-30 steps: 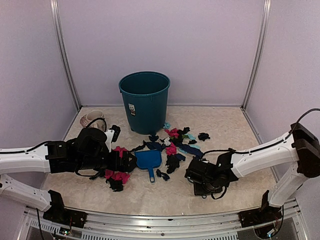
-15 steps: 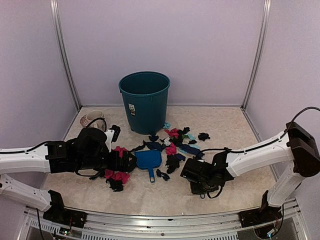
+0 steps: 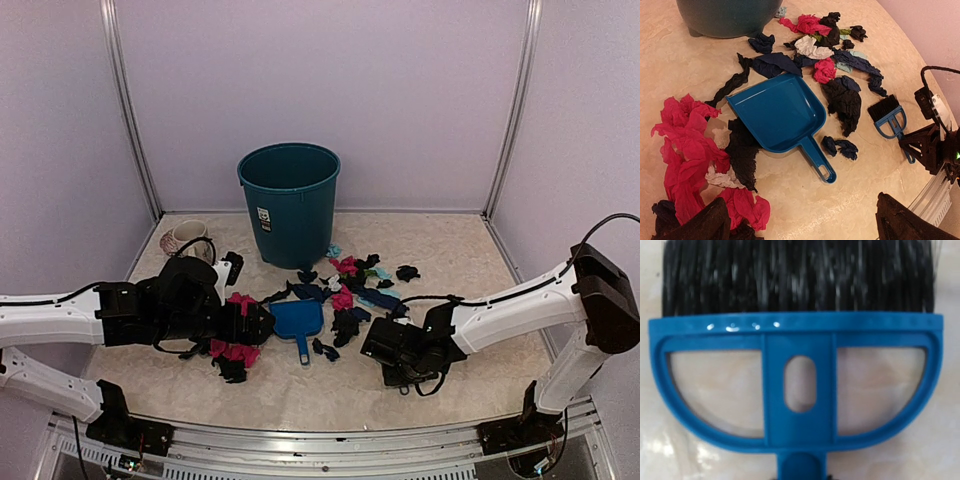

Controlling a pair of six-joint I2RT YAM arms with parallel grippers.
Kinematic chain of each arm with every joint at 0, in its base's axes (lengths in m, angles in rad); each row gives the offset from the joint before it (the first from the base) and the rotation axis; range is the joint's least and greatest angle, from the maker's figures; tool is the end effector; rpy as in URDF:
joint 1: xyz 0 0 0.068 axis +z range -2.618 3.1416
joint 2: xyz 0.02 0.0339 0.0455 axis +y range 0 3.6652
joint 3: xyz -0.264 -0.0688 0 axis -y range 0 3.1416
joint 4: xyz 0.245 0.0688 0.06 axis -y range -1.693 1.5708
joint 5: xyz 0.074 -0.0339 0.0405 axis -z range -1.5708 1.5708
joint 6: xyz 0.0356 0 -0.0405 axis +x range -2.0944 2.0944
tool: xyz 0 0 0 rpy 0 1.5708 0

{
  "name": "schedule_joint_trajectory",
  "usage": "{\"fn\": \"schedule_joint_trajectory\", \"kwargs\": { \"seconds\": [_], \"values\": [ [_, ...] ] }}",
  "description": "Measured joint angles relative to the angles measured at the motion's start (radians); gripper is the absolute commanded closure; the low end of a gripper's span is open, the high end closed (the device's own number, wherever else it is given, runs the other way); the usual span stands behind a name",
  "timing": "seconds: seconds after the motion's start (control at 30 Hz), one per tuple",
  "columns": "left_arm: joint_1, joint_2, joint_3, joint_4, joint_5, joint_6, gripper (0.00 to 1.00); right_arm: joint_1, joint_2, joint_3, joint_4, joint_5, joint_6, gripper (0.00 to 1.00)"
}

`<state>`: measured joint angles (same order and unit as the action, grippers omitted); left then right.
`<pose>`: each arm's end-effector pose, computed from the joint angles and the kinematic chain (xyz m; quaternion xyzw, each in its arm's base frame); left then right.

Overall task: Sweep away the paper scraps from the table
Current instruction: Pick up the broom from the center of the board.

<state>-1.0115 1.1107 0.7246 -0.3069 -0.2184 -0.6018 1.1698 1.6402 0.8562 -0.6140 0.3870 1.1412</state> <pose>0.1318 -0.1959 0.2439 0.1377 0.8904 -0.2367 0.3635 0.1188 0.2457 0.1410 0.0026 0.9778 0.0002 0.2095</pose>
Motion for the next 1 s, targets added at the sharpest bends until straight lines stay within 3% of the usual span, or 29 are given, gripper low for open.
{"fn": "schedule_joint_trajectory", "kwargs": {
  "seconds": [0.2, 0.43, 0.7, 1.0],
  "values": [
    [0.000, 0.016, 0.018, 0.000, -0.004, 0.000, 0.01, 0.000, -0.026, 0.000, -0.079, 0.038, -0.003, 1.00],
    [0.007, 0.016, 0.053, 0.005, -0.006, 0.000, 0.01, 0.000, -0.183, -0.002, -0.127, 0.103, -0.078, 1.00],
    [0.059, 0.007, 0.057, 0.008, 0.039, 0.001, 0.01, 0.000, -0.393, -0.074, 0.093, 0.113, -0.428, 1.00],
    [0.070, -0.049, 0.057, 0.012, 0.100, -0.003, 0.01, 0.000, -0.452, -0.148, 0.457, -0.017, -0.937, 1.00]
  ]
}}
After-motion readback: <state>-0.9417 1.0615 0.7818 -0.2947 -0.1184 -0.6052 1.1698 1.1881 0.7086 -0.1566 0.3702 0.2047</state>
